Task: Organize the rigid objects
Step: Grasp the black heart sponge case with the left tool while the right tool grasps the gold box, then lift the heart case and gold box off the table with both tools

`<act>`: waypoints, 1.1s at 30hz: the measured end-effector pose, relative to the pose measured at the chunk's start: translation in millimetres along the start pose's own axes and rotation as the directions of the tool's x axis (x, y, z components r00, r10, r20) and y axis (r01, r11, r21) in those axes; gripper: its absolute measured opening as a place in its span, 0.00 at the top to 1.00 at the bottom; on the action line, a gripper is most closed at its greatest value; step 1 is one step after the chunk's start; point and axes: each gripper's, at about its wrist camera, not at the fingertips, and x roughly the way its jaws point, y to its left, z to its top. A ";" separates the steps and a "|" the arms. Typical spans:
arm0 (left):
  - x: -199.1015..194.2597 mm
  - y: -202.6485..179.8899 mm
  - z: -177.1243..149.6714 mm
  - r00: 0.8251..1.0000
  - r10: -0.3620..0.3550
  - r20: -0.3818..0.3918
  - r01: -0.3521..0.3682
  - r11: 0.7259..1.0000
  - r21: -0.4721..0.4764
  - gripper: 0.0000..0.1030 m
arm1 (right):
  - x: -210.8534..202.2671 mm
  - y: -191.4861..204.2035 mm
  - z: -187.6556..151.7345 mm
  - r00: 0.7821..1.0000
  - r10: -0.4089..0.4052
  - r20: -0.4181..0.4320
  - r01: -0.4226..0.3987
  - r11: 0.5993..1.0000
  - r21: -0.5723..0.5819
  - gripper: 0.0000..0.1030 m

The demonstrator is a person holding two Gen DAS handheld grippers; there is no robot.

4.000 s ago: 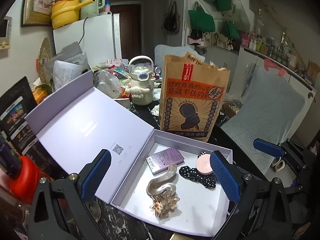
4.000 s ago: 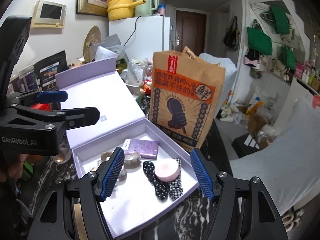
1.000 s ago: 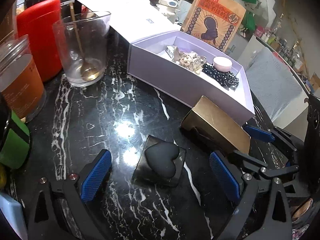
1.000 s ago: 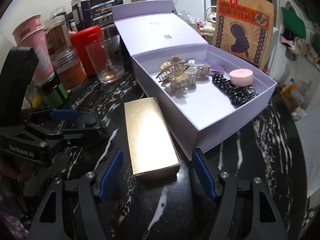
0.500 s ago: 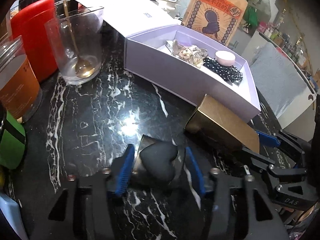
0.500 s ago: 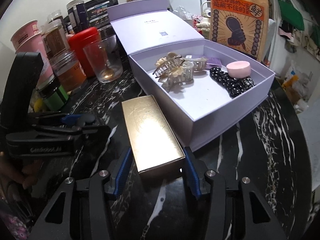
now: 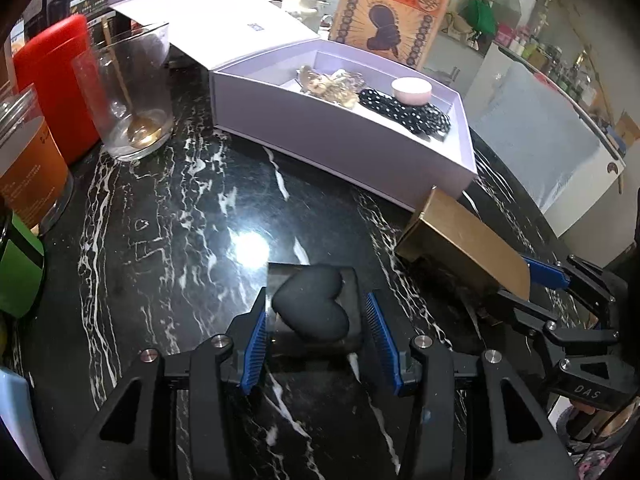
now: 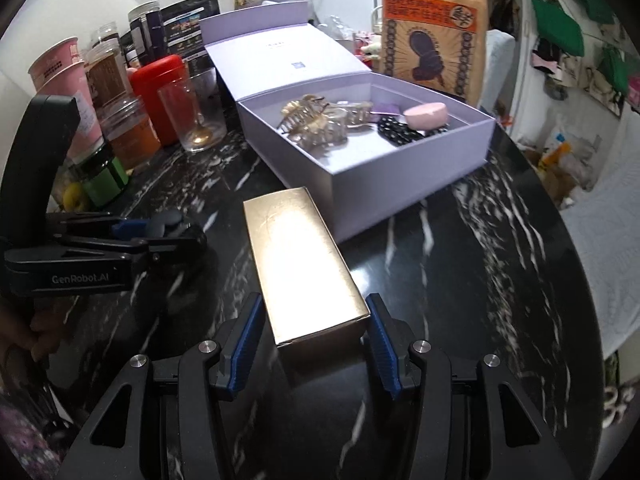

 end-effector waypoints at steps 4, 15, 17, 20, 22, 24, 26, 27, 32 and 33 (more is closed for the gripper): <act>-2.5 -10.9 -6.0 1.000 -0.011 -0.006 0.011 1.000 0.022 0.55 | -9.8 -3.1 -10.9 1.000 -0.016 0.006 0.016 1.000 0.013 0.51; -1.1 -7.3 -2.9 0.999 -0.031 0.014 0.032 0.999 -0.037 0.55 | -17.8 2.1 -21.6 0.999 -0.048 0.007 0.048 0.999 0.000 0.43; 0.9 -8.9 -0.3 1.000 -0.016 0.011 0.016 1.000 -0.023 0.55 | -14.9 3.3 -19.6 0.998 -0.061 0.009 0.061 0.998 -0.008 0.37; 3.9 -11.5 3.3 1.000 0.010 0.008 -0.010 1.000 -0.001 0.53 | -9.9 5.2 -15.6 0.998 -0.058 0.010 0.058 0.998 -0.022 0.31; 4.4 -11.3 4.5 1.000 0.016 0.010 -0.016 1.000 0.005 0.53 | -5.4 6.5 -12.0 0.998 -0.055 0.009 0.055 0.998 -0.034 0.30; 5.6 -10.3 6.5 1.000 0.015 0.012 -0.015 1.000 0.007 0.53 | -1.3 8.4 -8.8 0.999 -0.048 0.004 0.048 0.998 -0.049 0.29; 6.6 -9.6 7.8 1.000 0.017 0.013 -0.017 1.000 0.011 0.53 | 2.9 9.8 -6.2 0.999 -0.044 -0.001 0.044 0.997 -0.056 0.30; 7.0 -9.7 8.4 1.000 0.020 0.013 -0.020 1.000 0.016 0.53 | 5.3 10.1 -5.0 0.999 -0.039 -0.005 0.038 0.998 -0.057 0.30; 7.9 -11.5 9.5 0.999 0.040 0.007 -0.040 0.998 0.045 0.53 | 14.1 9.2 -2.8 0.999 -0.019 -0.027 0.018 0.999 -0.049 0.30; 7.9 -11.9 9.8 0.999 0.044 0.003 -0.044 0.998 0.048 0.53 | 15.8 8.8 -2.5 0.999 -0.017 -0.032 0.015 0.999 -0.048 0.29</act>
